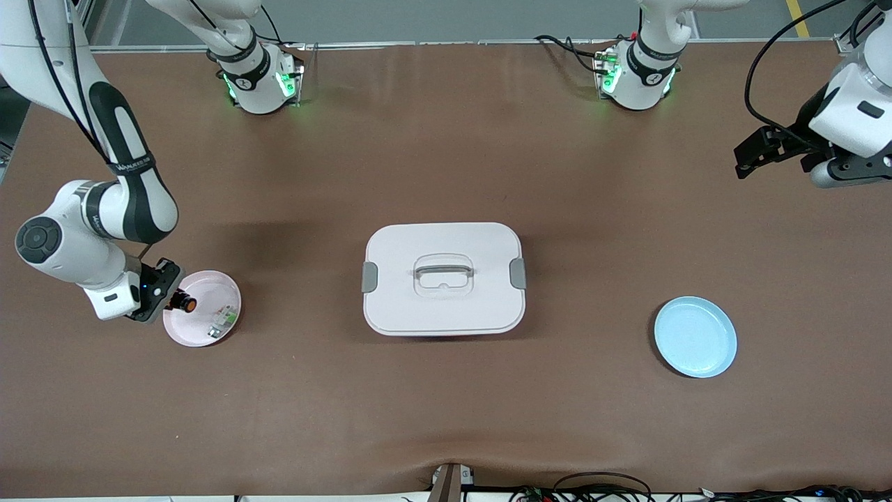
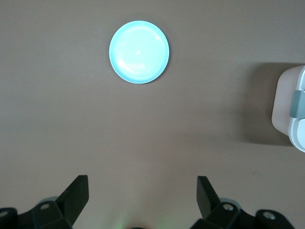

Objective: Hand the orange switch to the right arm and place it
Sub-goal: 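Carry the orange switch with the right gripper over the white plate, then lower the orange switch onto the white plate and open the right gripper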

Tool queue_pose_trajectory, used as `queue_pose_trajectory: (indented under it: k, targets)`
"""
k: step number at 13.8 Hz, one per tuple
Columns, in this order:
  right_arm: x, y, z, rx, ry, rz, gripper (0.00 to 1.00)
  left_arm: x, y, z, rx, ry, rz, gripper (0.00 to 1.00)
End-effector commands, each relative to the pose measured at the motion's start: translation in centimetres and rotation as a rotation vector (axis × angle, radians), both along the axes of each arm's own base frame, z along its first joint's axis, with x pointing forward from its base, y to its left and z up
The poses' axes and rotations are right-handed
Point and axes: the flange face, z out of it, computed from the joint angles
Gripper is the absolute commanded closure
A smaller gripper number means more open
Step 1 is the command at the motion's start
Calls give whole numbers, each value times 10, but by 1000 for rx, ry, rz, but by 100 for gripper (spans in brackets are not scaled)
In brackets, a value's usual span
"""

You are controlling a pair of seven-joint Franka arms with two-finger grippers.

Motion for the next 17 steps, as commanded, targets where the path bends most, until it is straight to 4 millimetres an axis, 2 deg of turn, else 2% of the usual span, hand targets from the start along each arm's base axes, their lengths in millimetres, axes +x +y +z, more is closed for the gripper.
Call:
queue_pose_trajectory:
  k: [1, 7, 13, 16, 17]
  targets:
    - [0, -5, -13, 2, -5, 39, 100, -5, 2, 5, -18, -6, -10, 0]
    - [-8, 2, -43, 12, -1, 42, 100, -5, 6, 6, -48, -6, -12, 0]
    - [-10, 6, -54, 15, -9, 47, 94, -5, 16, 7, -46, -5, -80, 0]
    - [-11, 7, -56, 16, -6, 47, 81, -6, 17, 8, -47, -4, -110, 0]
    - [-10, 9, -56, 17, -6, 50, 72, -7, 18, 9, -45, -5, -109, 0]
